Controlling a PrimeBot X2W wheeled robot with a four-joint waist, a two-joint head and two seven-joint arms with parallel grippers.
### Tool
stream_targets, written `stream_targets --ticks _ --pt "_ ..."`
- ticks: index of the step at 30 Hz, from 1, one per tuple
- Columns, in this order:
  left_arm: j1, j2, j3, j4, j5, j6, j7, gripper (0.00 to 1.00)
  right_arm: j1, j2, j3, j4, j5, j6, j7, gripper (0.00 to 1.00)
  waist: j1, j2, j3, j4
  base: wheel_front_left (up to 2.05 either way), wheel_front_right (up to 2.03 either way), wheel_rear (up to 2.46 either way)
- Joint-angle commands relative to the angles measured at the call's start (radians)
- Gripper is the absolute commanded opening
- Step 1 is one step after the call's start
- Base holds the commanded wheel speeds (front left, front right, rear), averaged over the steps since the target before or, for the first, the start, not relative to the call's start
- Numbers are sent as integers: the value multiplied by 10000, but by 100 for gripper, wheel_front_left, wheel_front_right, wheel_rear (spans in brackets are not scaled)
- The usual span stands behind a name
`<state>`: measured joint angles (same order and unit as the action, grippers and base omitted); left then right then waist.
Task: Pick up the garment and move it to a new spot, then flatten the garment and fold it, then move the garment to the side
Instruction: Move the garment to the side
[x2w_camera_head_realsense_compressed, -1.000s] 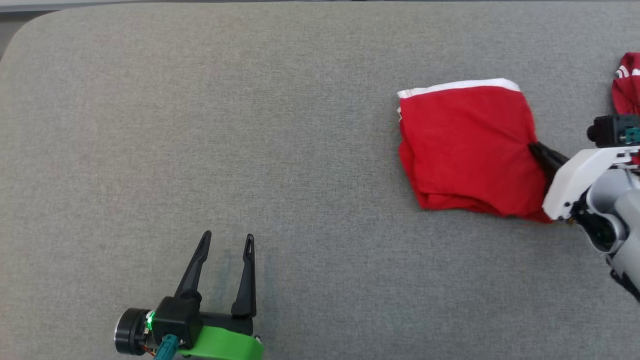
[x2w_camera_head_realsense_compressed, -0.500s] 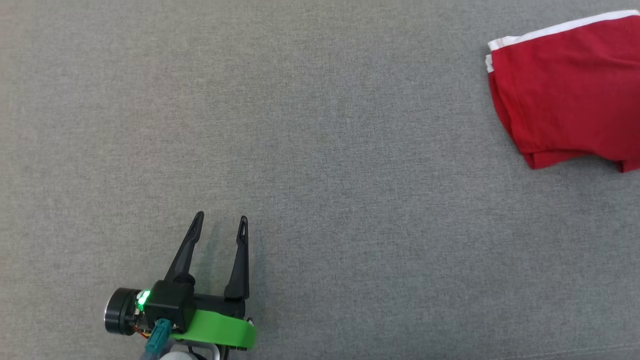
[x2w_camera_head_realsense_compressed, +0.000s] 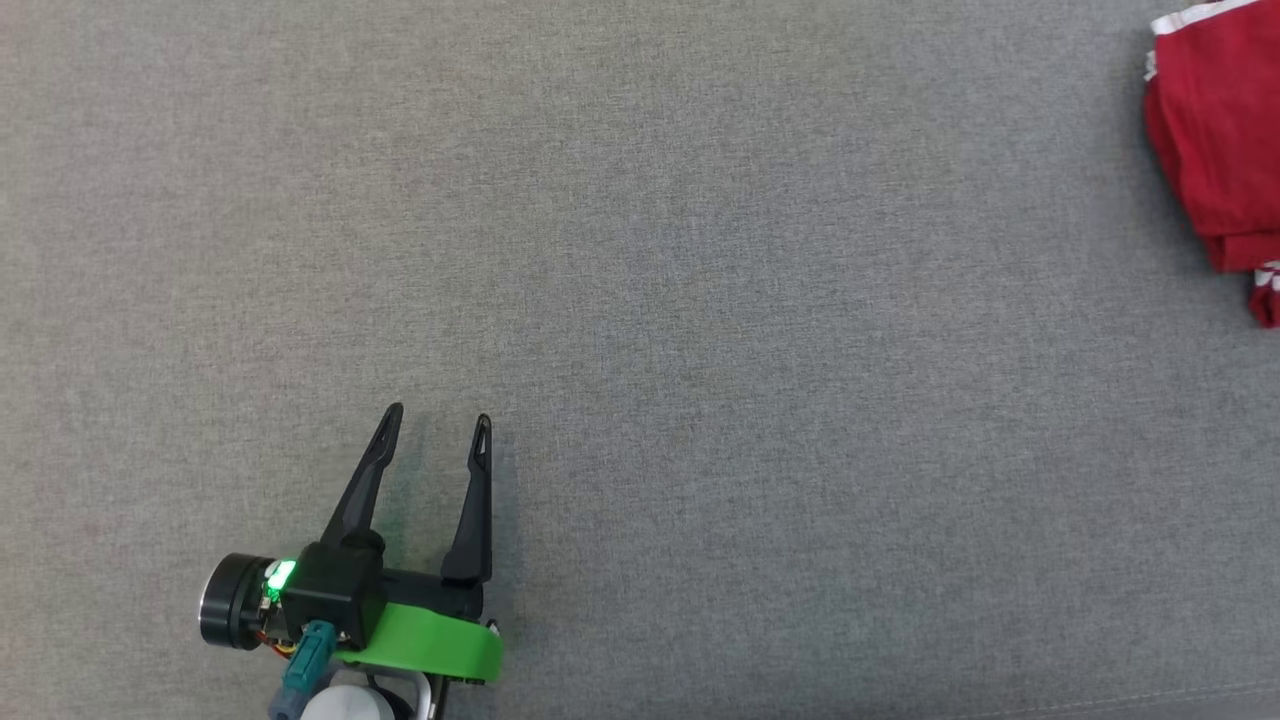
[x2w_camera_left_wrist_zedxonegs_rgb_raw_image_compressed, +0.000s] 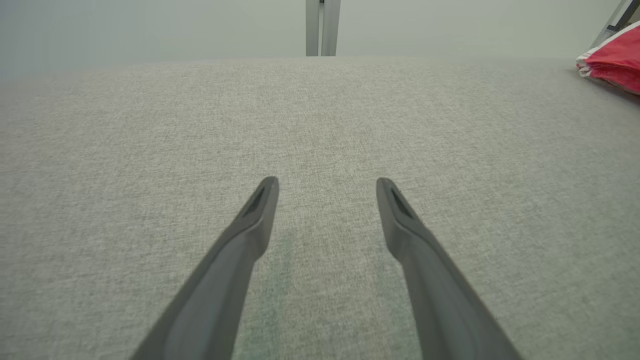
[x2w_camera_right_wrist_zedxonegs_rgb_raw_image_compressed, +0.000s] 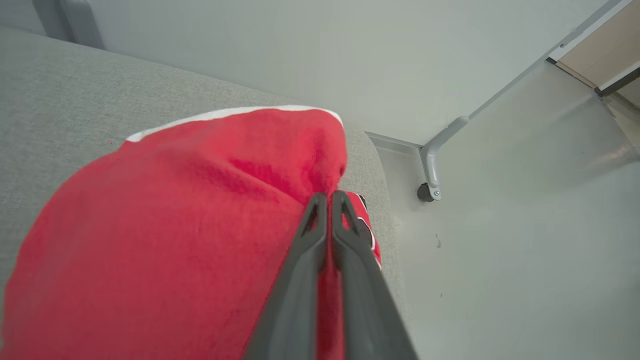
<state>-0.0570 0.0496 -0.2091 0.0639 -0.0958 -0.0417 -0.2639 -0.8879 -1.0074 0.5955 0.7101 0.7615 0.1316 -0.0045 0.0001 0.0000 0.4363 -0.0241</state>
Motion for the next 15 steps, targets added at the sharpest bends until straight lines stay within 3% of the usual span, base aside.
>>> stream_targets --ticks 1,3,4,5,10,15 --pt "-158 21 38 -8 70 11 -1 100 114 -79 -105 87 -85 -21 -1 0 -1 0 -16 35 0 0 0" --pt "-175 21 49 -4 70 -1 -1 100 205 -129 -272 258 -110 -21 20 0 -1 0 -37 74 0 0 0" --pt "-182 21 57 -3 77 -2 -1 100 205 -116 -368 354 -162 -21 -47 91 -1 0 -48 86 0 0 0" --pt "-192 21 54 3 85 -10 -1 100 197 -48 -512 518 -221 -21 -159 100 -1 0 -75 103 0 0 0" --pt "-157 21 0 28 81 26 -1 100 56 330 -1049 1656 -1484 -21 -1046 100 -1 0 -335 176 0 0 0" --pt "146 21 -45 61 -47 122 -1 100 19 1653 -1858 2823 -3191 -20 -2318 100 -1 0 -996 200 0 0 0"
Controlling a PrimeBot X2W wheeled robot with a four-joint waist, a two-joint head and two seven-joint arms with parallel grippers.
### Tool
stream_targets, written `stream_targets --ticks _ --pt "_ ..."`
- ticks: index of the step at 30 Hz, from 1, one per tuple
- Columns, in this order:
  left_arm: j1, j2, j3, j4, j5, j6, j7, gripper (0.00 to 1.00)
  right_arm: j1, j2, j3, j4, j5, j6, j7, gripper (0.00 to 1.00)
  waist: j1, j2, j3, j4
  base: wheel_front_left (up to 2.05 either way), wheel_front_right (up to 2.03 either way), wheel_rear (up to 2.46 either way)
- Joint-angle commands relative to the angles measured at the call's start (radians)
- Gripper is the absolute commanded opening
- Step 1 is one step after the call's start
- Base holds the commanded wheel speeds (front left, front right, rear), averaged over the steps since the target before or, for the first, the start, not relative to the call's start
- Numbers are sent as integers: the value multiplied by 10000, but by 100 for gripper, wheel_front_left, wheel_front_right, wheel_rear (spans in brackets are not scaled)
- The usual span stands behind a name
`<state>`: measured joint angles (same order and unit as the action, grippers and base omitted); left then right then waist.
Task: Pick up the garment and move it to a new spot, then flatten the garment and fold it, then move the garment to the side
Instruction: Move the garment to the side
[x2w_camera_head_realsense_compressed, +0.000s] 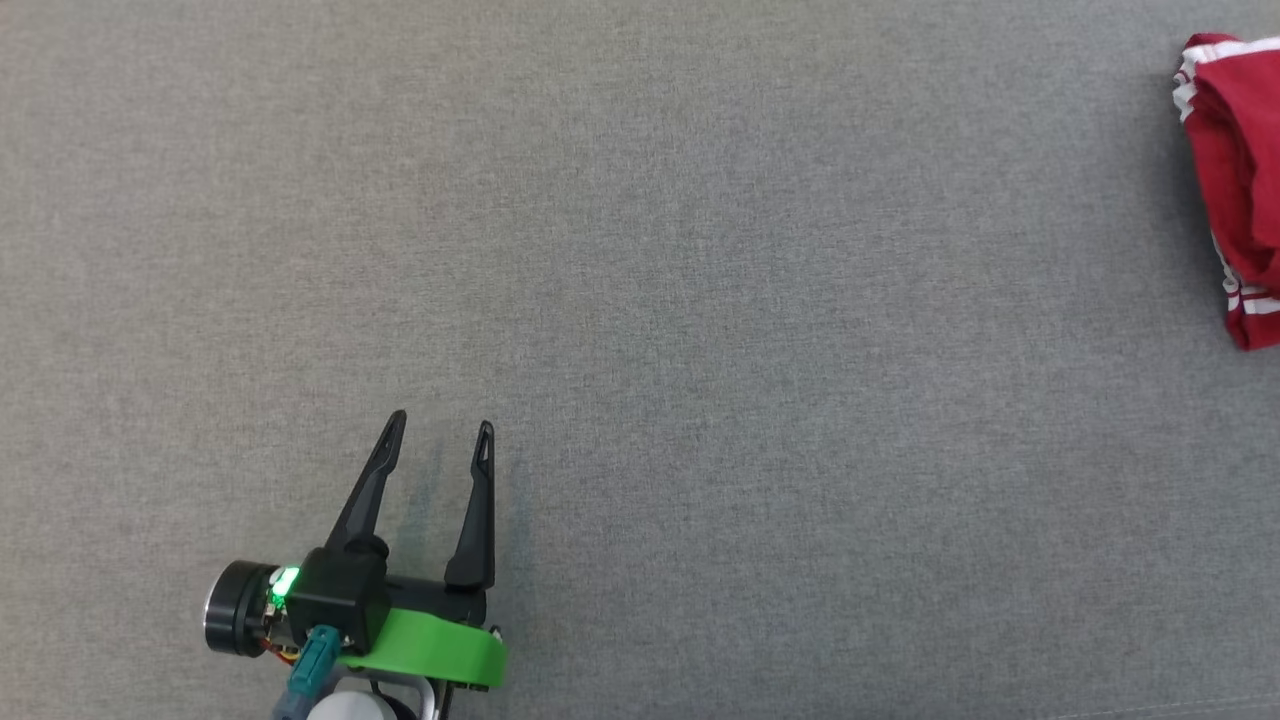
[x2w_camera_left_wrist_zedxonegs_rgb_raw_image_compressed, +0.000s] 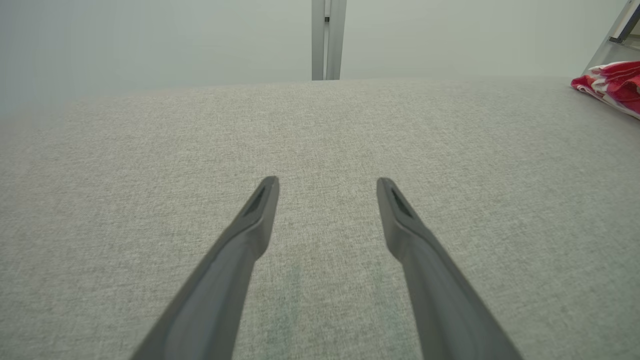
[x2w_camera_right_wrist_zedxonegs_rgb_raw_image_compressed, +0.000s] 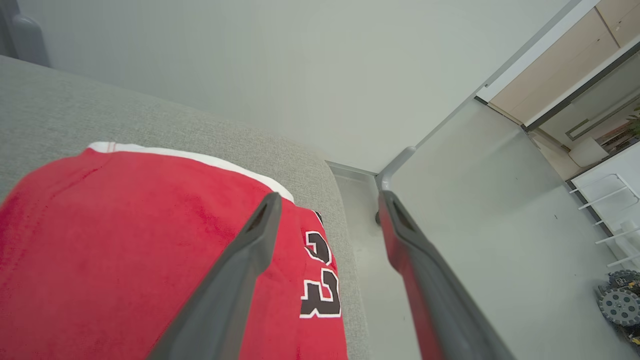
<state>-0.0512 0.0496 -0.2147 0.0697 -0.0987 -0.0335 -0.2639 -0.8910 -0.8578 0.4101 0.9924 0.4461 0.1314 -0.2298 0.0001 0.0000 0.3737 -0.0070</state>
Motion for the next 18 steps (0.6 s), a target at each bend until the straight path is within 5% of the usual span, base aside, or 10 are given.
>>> stream_targets --ticks 1,5,18 --pt "168 21 13 3 -39 77 -1 100 149 456 -153 81 -221 -18 -164 100 -1 0 -511 25 0 0 0" --pt "532 22 -18 5 -217 190 -1 100 957 1820 -759 -366 -774 -19 -360 100 -1 0 -1294 29 0 0 0" --pt "1892 24 156 14 -812 603 -1 100 5812 5800 -2209 -4859 -1111 -18 -350 100 -1 0 -3611 24 0 0 0"
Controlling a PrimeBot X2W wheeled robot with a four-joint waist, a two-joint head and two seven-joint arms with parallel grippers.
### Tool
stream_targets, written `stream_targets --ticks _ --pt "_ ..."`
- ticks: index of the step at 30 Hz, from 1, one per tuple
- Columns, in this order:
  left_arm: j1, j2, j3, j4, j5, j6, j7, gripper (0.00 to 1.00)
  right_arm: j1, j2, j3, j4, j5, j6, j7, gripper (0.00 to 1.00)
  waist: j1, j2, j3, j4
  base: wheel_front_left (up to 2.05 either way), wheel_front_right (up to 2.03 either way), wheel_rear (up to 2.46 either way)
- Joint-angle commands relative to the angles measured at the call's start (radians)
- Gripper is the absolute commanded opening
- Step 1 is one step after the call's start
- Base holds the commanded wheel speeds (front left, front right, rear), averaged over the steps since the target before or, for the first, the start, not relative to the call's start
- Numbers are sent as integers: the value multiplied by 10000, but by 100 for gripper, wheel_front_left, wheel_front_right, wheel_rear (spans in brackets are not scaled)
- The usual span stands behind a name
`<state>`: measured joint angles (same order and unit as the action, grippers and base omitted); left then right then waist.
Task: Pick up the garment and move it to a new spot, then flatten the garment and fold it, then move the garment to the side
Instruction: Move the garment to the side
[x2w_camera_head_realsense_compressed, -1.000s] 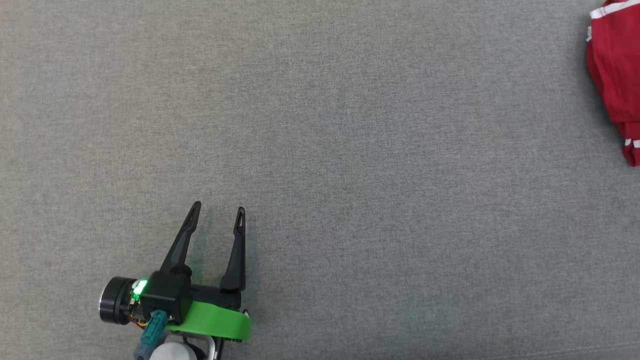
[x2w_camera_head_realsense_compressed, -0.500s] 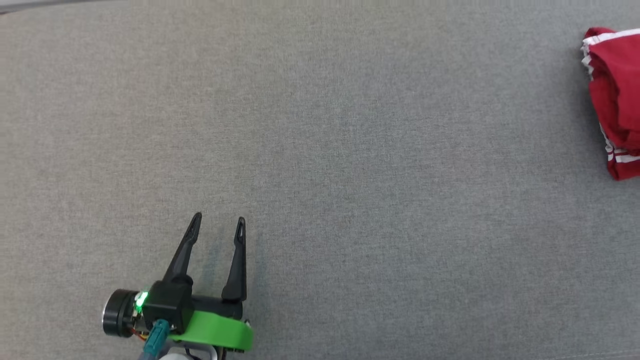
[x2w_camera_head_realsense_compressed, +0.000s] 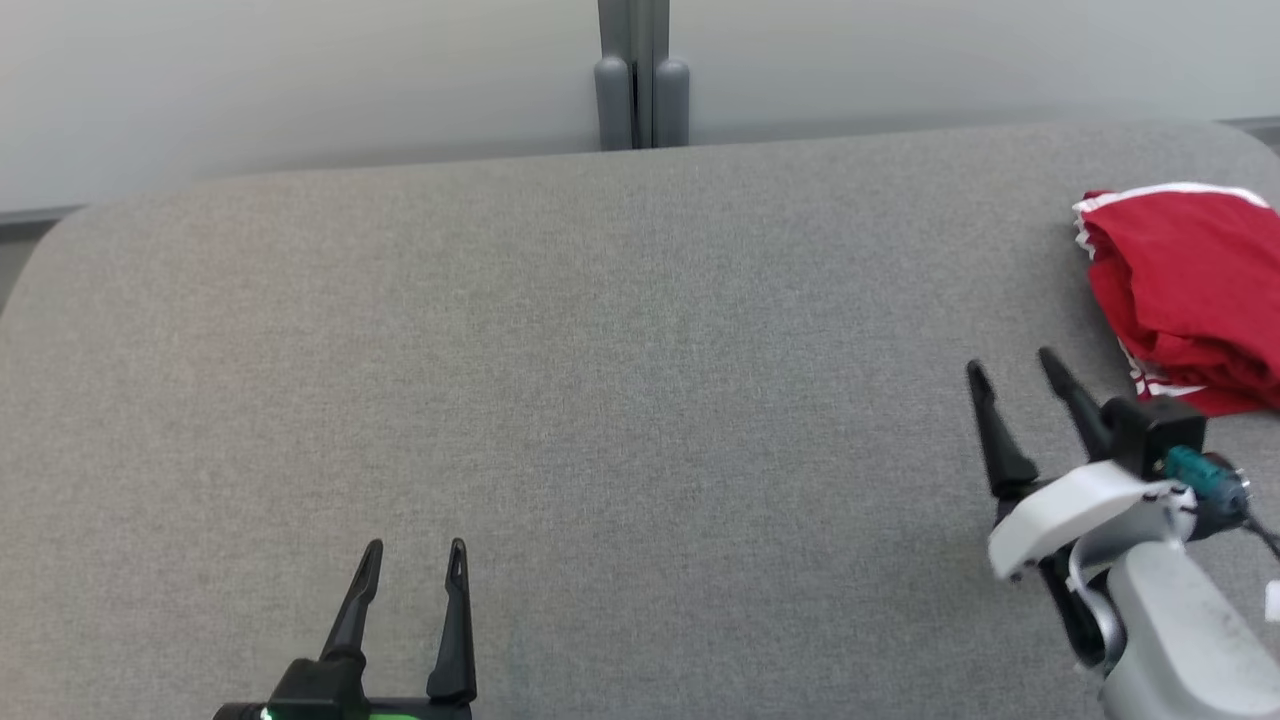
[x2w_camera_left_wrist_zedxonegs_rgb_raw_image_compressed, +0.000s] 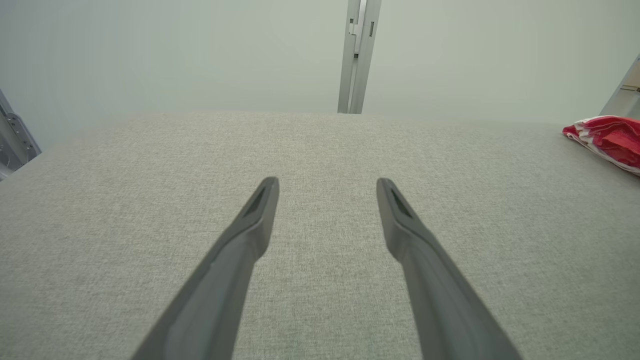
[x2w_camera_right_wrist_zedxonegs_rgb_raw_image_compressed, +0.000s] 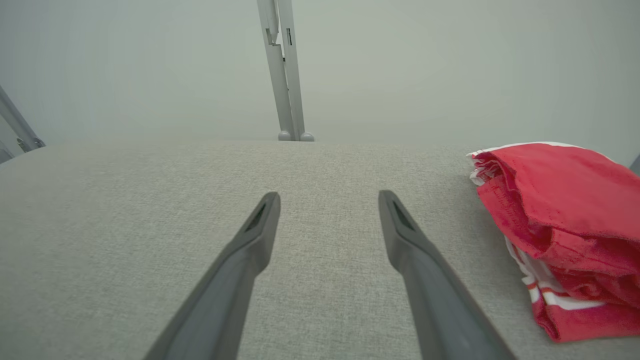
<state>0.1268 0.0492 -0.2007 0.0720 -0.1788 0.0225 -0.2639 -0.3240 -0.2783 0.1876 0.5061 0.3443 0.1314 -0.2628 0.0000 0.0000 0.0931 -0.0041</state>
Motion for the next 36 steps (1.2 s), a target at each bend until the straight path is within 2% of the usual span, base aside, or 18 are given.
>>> stream_targets --ticks 1,7,13,21,26,36 --pt "171 28 57 -41 -55 74 -1 100 468 201 49 -357 -138 -18 -21 100 0 0 -901 1 0 0 0" --pt "447 28 282 -236 -390 297 -1 100 1897 1057 -17 -2149 -271 -18 -20 100 0 0 -1231 20 0 0 0" --pt "630 28 437 -427 -428 413 -1 100 2998 1494 -237 -3209 -529 -18 -21 100 0 0 -1426 -3 0 0 0" --pt "1003 28 718 -674 -296 455 -1 100 3786 1639 -714 -3197 -697 -18 -21 100 0 0 -1793 -222 0 0 0" --pt "1089 28 641 -599 -146 225 -1 100 3992 1548 -791 -3101 -768 -18 -21 100 0 0 -1980 -254 0 0 0" --pt "1112 28 736 -570 -257 157 -1 100 4048 1678 -815 -3021 -661 -18 -21 100 0 0 -2015 -261 0 0 0"
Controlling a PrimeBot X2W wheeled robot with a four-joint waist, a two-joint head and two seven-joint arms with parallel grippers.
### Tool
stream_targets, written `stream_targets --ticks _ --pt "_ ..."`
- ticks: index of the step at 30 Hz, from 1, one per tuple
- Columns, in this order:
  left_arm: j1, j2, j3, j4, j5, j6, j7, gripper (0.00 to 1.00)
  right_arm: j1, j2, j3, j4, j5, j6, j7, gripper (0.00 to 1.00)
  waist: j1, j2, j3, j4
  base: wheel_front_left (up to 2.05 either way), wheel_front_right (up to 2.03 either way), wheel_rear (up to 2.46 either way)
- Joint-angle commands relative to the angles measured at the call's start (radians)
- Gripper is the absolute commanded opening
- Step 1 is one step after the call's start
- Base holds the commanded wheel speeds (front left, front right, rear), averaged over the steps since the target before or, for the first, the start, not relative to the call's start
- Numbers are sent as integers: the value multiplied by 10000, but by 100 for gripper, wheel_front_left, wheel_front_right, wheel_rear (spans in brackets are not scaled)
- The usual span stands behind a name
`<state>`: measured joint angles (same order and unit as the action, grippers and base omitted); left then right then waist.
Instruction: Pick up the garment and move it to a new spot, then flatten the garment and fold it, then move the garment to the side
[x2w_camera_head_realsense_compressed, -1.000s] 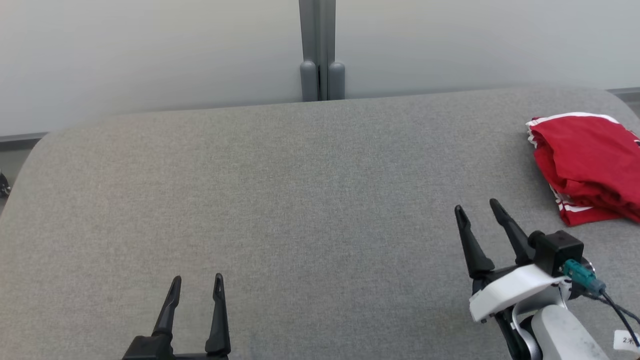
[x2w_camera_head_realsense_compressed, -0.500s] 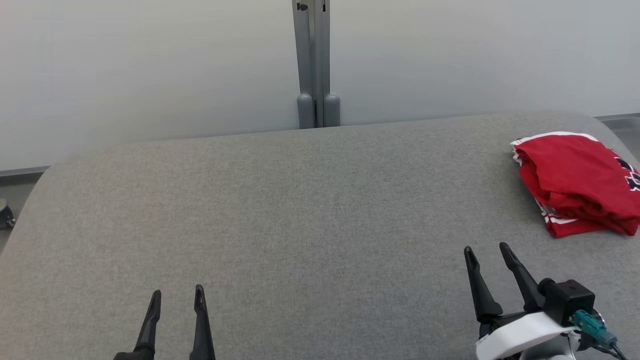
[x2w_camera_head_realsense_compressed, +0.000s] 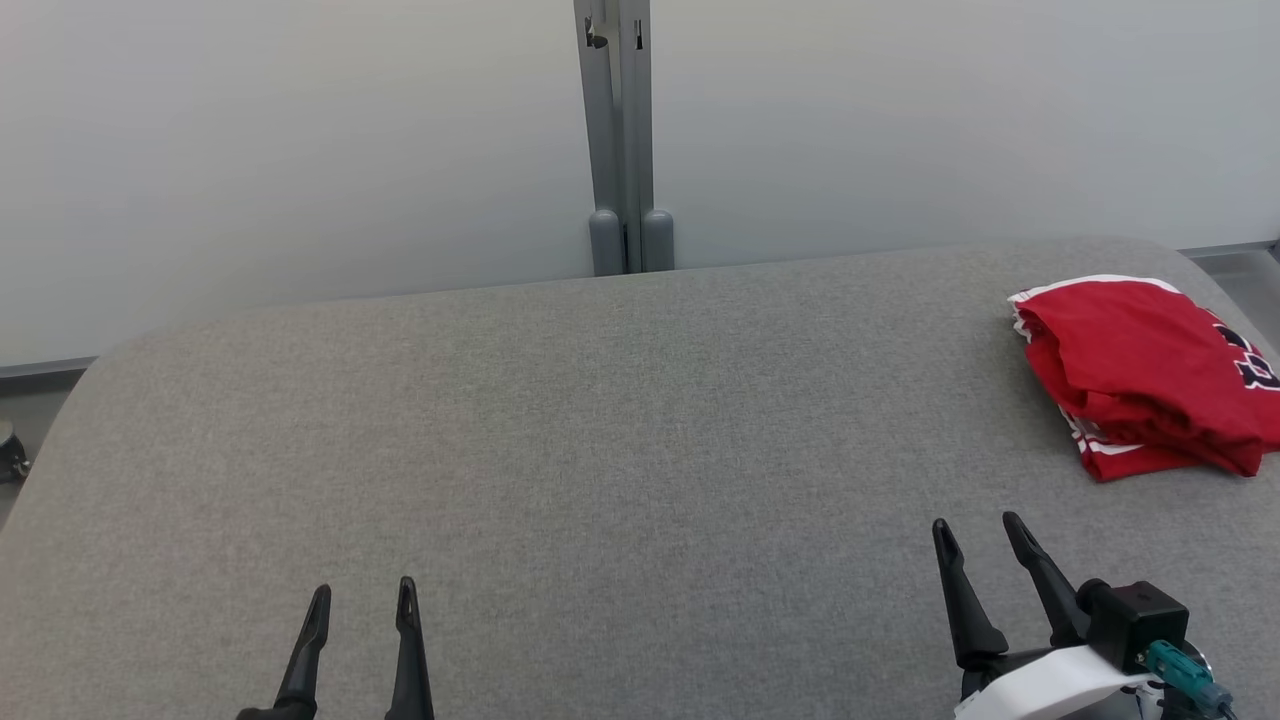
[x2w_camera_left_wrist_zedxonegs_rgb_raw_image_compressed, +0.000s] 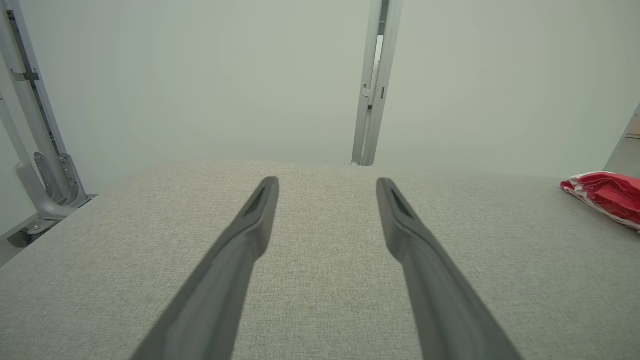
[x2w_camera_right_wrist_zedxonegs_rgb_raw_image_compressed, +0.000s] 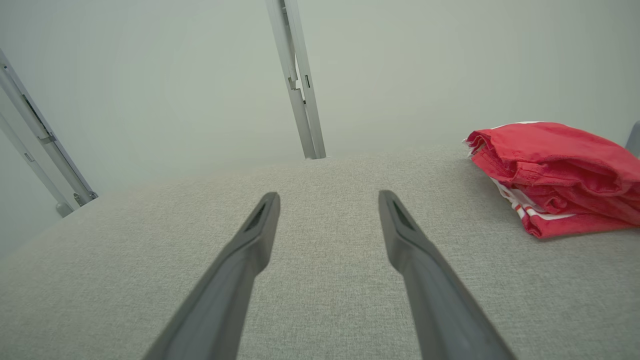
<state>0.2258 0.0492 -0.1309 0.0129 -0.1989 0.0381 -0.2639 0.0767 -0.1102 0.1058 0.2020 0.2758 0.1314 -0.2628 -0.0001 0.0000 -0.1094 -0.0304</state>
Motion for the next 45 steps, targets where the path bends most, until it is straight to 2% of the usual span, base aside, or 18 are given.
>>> stream_targets --ticks 1,18,28,29,33,45 --pt "121 28 47 20 -62 10 -1 100 30 9 18 14 18 -18 -21 100 1 0 16 0 0 0 0" --pt "94 28 87 163 43 -159 0 100 -62 84 139 96 73 -18 -22 100 1 0 25 -64 0 0 0" --pt "139 28 98 249 42 -94 0 100 -76 8 170 161 100 -18 -22 100 1 0 -48 -38 0 0 0" --pt "39 0 62 241 43 -95 0 0 -19 37 157 150 55 0 0 0 1 0 -49 -39 0 0 0" --pt "94 -6 11 582 44 -78 3 0 127 72 157 448 79 0 20 0 1 0 -49 -34 0 0 0" --pt "-444 125 238 811 -2363 -318 468 0 -208 153 -215 431 2206 -1 613 0 1 0 63 -2 0 0 0"
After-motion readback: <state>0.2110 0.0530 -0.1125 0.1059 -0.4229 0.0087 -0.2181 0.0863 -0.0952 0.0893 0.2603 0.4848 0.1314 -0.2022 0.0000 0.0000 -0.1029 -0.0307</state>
